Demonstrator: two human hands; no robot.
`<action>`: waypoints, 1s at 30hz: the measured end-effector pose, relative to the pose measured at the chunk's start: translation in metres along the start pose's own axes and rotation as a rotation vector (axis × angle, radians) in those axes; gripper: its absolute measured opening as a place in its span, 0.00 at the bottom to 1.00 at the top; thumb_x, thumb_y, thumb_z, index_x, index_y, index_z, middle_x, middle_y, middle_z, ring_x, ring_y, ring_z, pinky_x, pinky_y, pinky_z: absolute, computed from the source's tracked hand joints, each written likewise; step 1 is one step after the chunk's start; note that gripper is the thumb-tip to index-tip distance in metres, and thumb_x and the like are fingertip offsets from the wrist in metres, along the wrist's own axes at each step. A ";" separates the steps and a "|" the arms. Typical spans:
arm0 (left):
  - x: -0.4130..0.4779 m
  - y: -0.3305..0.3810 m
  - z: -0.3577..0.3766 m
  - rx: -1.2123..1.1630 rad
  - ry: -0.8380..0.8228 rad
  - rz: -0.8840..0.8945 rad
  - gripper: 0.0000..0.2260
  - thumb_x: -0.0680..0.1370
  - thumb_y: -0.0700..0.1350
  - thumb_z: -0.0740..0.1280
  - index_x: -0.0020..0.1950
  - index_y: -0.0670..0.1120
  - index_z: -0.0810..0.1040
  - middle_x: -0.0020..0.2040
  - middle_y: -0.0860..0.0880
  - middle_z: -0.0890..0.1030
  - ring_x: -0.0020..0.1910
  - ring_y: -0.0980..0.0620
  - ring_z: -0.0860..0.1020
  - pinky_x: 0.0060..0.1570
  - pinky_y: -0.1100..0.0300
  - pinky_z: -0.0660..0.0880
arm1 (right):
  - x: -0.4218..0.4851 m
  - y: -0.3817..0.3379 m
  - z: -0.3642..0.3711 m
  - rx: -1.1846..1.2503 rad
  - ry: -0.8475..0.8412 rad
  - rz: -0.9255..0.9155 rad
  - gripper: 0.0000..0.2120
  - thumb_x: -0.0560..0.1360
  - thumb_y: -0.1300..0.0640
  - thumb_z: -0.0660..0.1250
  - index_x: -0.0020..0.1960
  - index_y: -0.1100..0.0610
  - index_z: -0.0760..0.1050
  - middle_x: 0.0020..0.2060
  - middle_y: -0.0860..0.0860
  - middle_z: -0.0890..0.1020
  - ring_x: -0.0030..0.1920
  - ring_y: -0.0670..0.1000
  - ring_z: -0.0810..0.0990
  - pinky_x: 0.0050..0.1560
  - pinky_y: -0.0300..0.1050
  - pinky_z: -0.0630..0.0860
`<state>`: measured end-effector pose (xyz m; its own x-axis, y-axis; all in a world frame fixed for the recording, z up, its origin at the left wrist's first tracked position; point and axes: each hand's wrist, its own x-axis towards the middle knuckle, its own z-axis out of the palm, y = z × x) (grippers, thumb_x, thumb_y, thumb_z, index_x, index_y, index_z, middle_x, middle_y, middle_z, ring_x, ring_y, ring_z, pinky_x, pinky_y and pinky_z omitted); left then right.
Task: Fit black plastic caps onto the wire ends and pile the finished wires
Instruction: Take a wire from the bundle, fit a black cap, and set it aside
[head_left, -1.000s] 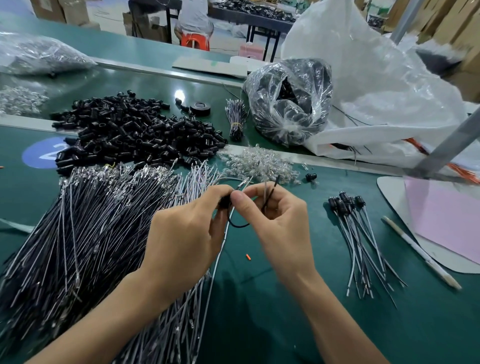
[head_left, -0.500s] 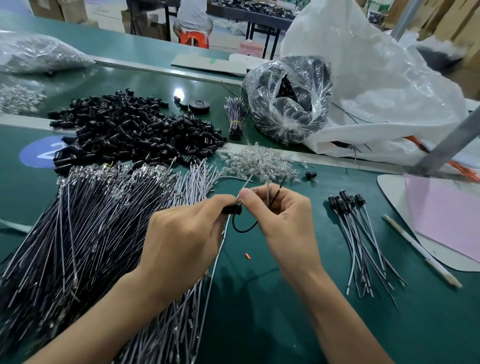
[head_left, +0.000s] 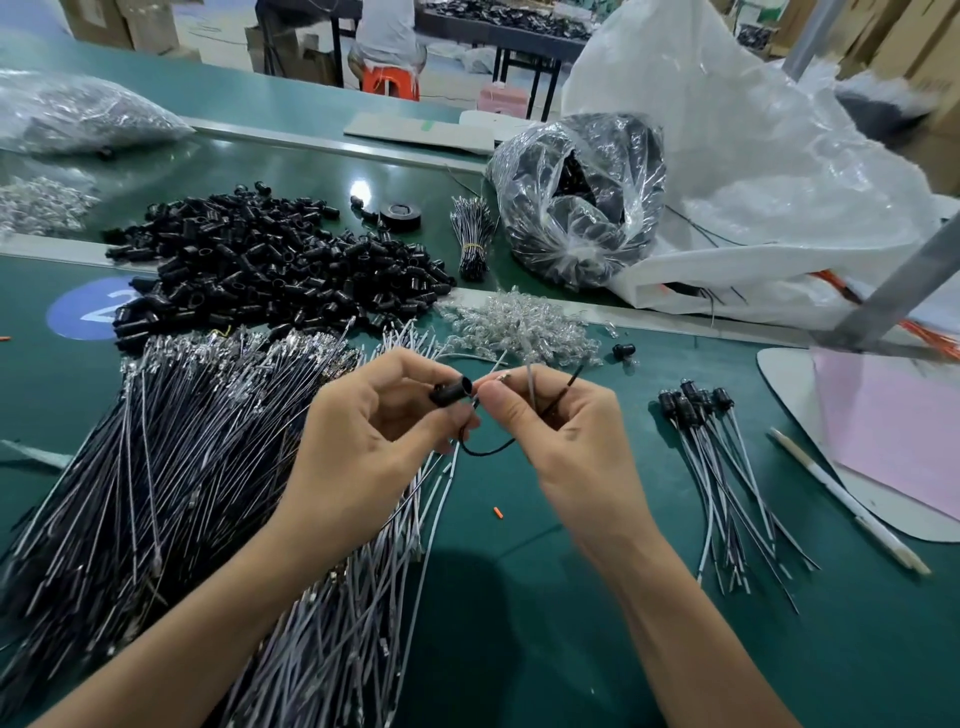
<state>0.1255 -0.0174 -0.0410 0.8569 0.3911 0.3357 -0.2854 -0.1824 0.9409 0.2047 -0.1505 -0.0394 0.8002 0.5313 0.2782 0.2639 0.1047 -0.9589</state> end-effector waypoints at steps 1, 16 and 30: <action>0.000 0.000 0.001 -0.026 0.016 0.007 0.09 0.70 0.43 0.71 0.47 0.42 0.78 0.37 0.49 0.85 0.35 0.53 0.83 0.37 0.62 0.80 | 0.000 0.000 0.000 -0.009 0.012 0.005 0.04 0.74 0.58 0.71 0.41 0.57 0.82 0.33 0.53 0.83 0.37 0.48 0.76 0.41 0.42 0.74; -0.006 -0.005 0.005 0.087 0.095 0.118 0.06 0.72 0.41 0.73 0.45 0.46 0.77 0.39 0.52 0.85 0.36 0.55 0.84 0.40 0.62 0.81 | -0.004 0.000 0.007 -0.022 0.131 -0.007 0.06 0.74 0.64 0.73 0.38 0.60 0.80 0.26 0.60 0.71 0.28 0.48 0.65 0.31 0.33 0.68; 0.022 0.016 -0.026 0.274 0.158 0.304 0.09 0.72 0.42 0.73 0.46 0.55 0.78 0.44 0.54 0.84 0.44 0.45 0.83 0.42 0.55 0.80 | 0.004 -0.009 -0.014 -0.014 0.306 0.005 0.09 0.75 0.60 0.71 0.37 0.58 0.76 0.24 0.43 0.65 0.25 0.43 0.59 0.26 0.32 0.59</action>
<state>0.1287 0.0119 -0.0174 0.6691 0.4122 0.6184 -0.3719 -0.5346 0.7589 0.2132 -0.1616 -0.0286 0.9259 0.2538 0.2799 0.2655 0.0900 -0.9599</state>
